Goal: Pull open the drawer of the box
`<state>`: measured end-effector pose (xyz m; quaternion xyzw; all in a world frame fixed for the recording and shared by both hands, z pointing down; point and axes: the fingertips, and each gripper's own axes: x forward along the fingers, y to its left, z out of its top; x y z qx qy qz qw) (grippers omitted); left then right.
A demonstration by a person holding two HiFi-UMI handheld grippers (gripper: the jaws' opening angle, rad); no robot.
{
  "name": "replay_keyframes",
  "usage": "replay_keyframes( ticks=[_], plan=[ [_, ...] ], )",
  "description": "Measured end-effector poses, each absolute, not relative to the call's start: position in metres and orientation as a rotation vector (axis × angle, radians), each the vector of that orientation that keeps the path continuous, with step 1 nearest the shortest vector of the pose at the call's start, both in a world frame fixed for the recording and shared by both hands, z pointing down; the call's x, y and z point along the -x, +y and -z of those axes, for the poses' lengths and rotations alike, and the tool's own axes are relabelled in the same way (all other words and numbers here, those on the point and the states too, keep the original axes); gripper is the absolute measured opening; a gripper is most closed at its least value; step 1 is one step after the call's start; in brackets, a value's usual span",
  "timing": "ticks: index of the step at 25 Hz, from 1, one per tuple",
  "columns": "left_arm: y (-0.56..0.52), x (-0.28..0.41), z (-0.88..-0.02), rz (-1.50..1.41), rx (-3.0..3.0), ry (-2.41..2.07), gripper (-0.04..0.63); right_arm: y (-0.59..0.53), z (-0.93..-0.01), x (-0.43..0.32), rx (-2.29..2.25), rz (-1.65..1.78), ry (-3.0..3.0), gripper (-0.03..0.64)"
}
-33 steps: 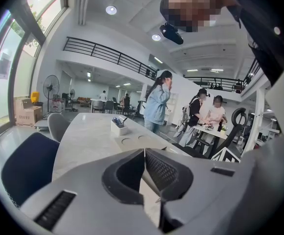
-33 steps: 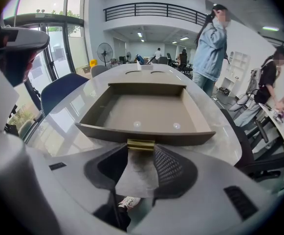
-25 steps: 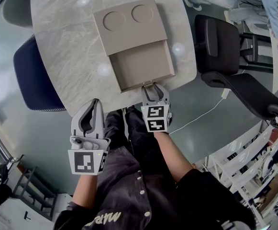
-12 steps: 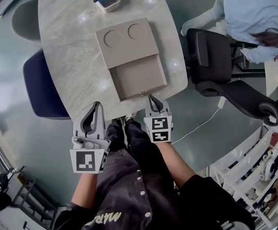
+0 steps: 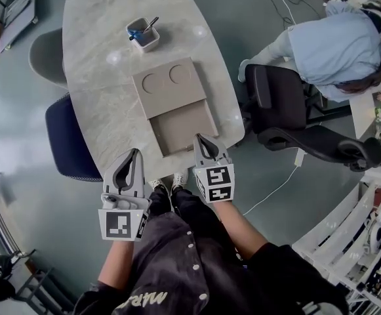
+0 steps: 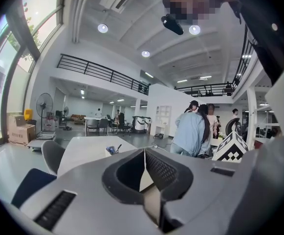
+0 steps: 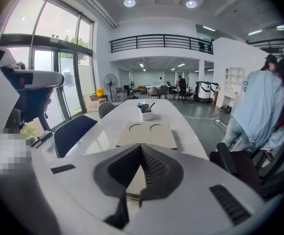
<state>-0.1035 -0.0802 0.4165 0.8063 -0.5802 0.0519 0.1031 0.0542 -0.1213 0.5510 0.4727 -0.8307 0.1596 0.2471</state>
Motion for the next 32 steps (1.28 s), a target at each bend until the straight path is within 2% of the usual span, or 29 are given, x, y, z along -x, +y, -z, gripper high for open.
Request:
replay_keyframes(
  ticks=[32],
  plan=[
    [-0.098, 0.113, -0.314, 0.051, -2.503, -1.849, 0.018, -0.144, -0.352, -0.066, -1.49, -0.13, -2.609, -0.003]
  ],
)
